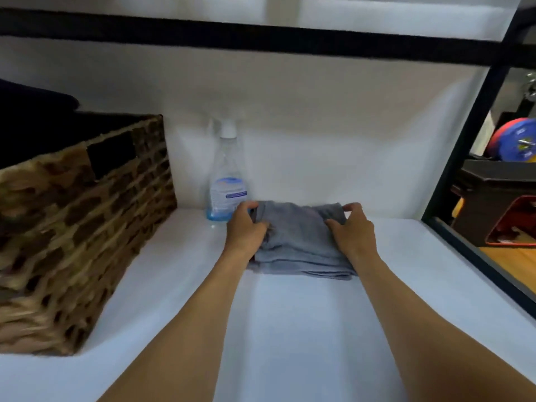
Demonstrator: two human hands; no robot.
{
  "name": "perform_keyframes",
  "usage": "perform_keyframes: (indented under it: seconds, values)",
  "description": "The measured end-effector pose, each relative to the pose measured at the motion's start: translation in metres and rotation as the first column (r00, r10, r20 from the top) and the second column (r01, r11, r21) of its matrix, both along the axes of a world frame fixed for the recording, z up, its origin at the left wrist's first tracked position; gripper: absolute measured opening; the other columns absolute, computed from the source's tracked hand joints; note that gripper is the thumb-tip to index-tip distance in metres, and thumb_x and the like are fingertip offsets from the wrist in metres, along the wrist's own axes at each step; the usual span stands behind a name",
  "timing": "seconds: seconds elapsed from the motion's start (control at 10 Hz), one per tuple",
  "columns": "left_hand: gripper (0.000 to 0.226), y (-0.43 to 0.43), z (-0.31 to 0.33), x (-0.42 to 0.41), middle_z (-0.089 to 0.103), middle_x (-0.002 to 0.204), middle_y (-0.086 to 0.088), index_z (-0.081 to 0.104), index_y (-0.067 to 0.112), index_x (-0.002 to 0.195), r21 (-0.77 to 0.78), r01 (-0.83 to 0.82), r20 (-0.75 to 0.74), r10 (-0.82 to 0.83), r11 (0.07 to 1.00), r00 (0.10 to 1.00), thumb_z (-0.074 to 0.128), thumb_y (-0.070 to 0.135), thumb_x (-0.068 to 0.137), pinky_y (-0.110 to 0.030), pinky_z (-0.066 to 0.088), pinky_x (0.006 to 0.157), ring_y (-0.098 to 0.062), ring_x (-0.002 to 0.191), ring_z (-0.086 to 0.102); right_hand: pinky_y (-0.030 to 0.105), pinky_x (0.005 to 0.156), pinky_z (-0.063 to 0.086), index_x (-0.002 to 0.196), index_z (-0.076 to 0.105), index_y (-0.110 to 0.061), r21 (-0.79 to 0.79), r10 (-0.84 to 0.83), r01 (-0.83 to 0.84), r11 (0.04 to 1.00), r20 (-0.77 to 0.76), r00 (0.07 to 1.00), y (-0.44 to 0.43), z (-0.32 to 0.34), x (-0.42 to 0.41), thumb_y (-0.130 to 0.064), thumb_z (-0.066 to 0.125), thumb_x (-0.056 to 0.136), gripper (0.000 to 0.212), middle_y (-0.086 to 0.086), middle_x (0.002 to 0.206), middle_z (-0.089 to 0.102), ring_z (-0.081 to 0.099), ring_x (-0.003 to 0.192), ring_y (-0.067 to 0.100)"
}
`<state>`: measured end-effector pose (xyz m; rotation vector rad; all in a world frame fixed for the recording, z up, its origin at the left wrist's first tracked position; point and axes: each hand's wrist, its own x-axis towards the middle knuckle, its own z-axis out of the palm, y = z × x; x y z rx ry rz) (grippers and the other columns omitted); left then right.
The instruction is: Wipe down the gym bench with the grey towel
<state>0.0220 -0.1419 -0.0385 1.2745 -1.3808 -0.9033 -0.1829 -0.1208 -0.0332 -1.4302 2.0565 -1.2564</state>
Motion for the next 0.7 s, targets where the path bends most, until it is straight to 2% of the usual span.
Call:
perform_keyframes:
  seconds: [0.1,0.2,0.3,0.4,0.5,0.6,0.7]
  values:
    - [0.040,-0.018,0.002,-0.003,0.059,0.104,0.001,0.058,0.015,0.115,-0.014,-0.017,0.044,0.018,1.000,0.999,0.059,-0.002,0.079,-0.018,0.044,0.073,-0.016,0.094,0.057,0.033,0.073,0.040,0.126,0.040,-0.014,-0.002,-0.012,0.012,1.000,-0.028,1.000,-0.021,-0.002,0.001,-0.022,0.061,0.090,0.043,0.020,0.107,0.063,0.053,0.081,0.028]
    - [0.036,-0.023,0.005,-0.006,0.058,0.100,0.002,0.060,0.013,0.113,-0.030,-0.042,0.097,0.044,0.999,0.994,0.057,-0.001,0.080,-0.016,0.041,0.071,-0.014,0.089,0.055,0.034,0.074,0.040,0.127,0.040,-0.012,-0.013,-0.027,0.026,1.000,-0.043,0.999,-0.030,-0.005,-0.001,-0.023,0.062,0.089,0.045,0.019,0.107,0.062,0.051,0.081,0.028]
    - [0.029,-0.020,0.005,-0.009,0.061,0.099,-0.003,0.060,0.011,0.108,-0.038,-0.043,0.149,0.049,0.998,0.988,0.054,0.000,0.081,-0.007,0.038,0.059,-0.013,0.083,0.053,0.033,0.074,0.038,0.130,0.038,-0.011,-0.032,-0.072,0.071,0.997,-0.049,0.996,-0.027,-0.008,-0.002,-0.023,0.064,0.087,0.052,0.018,0.107,0.062,0.052,0.083,0.028]
    - [0.034,-0.018,0.007,-0.013,0.063,0.114,-0.013,0.058,0.004,0.119,-0.022,-0.042,0.246,0.046,0.999,0.968,0.053,0.003,0.085,-0.014,0.041,0.077,-0.021,0.098,0.056,0.031,0.078,0.037,0.133,0.040,-0.008,-0.095,-0.114,0.115,0.989,0.017,0.993,-0.021,-0.003,-0.001,-0.032,0.069,0.085,0.061,0.017,0.111,0.063,0.058,0.099,0.033]
    - [0.047,-0.009,0.015,-0.018,0.049,0.137,-0.019,0.046,0.004,0.135,0.034,-0.054,0.464,0.032,0.998,0.885,0.056,0.022,0.092,-0.040,0.038,0.106,-0.033,0.126,0.045,0.030,0.085,0.039,0.131,0.044,-0.011,-0.164,-0.122,0.173,0.971,0.280,0.952,-0.011,0.000,-0.009,-0.043,0.062,0.089,0.056,0.011,0.115,0.062,0.056,0.102,0.026]
    - [0.067,0.018,0.028,-0.014,0.030,0.146,-0.019,0.033,0.014,0.143,0.159,-0.091,0.698,-0.047,0.983,0.715,0.055,0.048,0.090,-0.048,0.036,0.106,-0.038,0.131,0.035,0.039,0.092,0.047,0.124,0.052,-0.013,-0.136,-0.113,0.185,0.973,0.417,0.902,0.012,0.010,-0.021,-0.037,0.057,0.093,0.041,0.007,0.115,0.063,0.059,0.101,0.023]
    - [0.053,0.052,0.039,-0.001,0.041,0.135,-0.017,0.043,0.017,0.131,0.178,-0.088,0.729,-0.071,0.980,0.681,0.057,0.046,0.089,-0.047,0.041,0.099,-0.036,0.121,0.044,0.037,0.083,0.050,0.110,0.060,-0.016,-0.107,-0.070,0.112,0.988,0.340,0.938,0.050,0.019,-0.011,-0.029,0.055,0.093,0.022,0.007,0.106,0.066,0.062,0.098,0.025]
